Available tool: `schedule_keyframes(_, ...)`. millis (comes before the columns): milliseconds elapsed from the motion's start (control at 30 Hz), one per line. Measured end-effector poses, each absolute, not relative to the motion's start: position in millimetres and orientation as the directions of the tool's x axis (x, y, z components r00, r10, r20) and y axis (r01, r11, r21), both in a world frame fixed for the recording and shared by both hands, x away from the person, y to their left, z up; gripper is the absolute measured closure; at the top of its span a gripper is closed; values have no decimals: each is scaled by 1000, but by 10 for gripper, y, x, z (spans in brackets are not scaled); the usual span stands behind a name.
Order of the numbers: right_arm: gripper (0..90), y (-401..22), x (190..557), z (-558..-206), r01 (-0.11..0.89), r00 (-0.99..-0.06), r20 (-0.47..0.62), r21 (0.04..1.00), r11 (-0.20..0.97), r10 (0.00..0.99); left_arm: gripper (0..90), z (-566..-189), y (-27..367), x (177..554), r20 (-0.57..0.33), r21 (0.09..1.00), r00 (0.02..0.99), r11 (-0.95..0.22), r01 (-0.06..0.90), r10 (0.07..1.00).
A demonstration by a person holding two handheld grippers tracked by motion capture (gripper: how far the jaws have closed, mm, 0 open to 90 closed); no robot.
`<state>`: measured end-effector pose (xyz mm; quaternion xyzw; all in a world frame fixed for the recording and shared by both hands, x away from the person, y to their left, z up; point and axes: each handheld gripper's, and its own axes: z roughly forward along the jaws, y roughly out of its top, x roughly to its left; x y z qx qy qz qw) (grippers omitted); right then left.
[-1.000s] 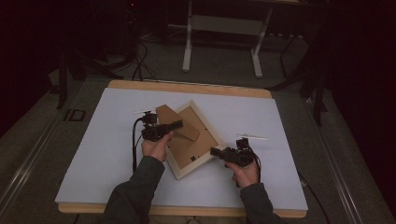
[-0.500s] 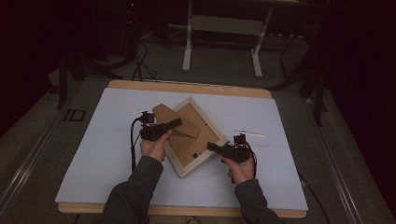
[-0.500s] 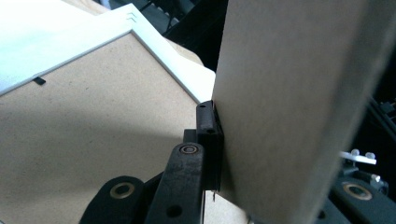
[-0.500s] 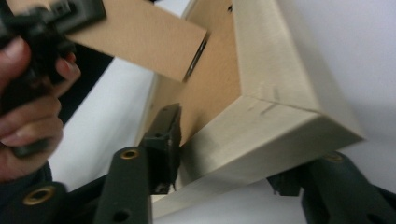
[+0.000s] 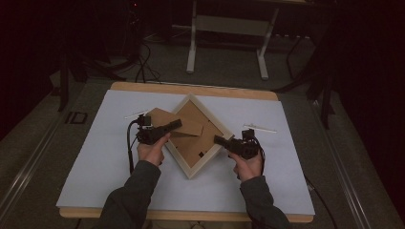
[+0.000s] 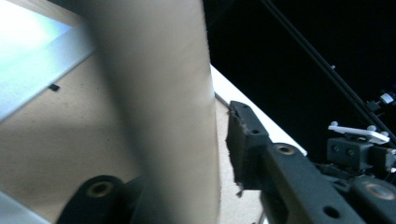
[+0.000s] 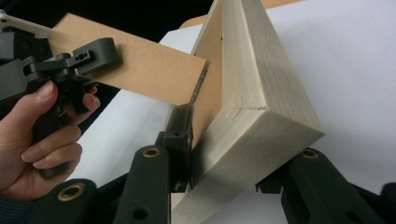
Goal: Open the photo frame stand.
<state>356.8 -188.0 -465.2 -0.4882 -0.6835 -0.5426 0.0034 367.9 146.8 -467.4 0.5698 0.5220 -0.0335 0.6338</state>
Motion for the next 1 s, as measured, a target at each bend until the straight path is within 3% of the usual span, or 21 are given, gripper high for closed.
schedule_keyframes(200, 662, -1844, 3591, -4543, 638, -562, 477, 770, -13, 676, 652, -4670, 1654, 3650, -694, 694, 444, 363, 622, 566)
schedule_keyframes(400, 671, -1814, 3609, -4472, 610, -596, 425, 792, 39, 682, 620, -4732, 1824, 3621, -703, 685, 446, 360, 633, 554)
schedule_keyframes(1000, 679, -1829, 3683, -4280, 501, -695, 242, 838, 215, 677, 606, -4843, 1905, 3563, -615, 731, 573, 118, 672, 541)
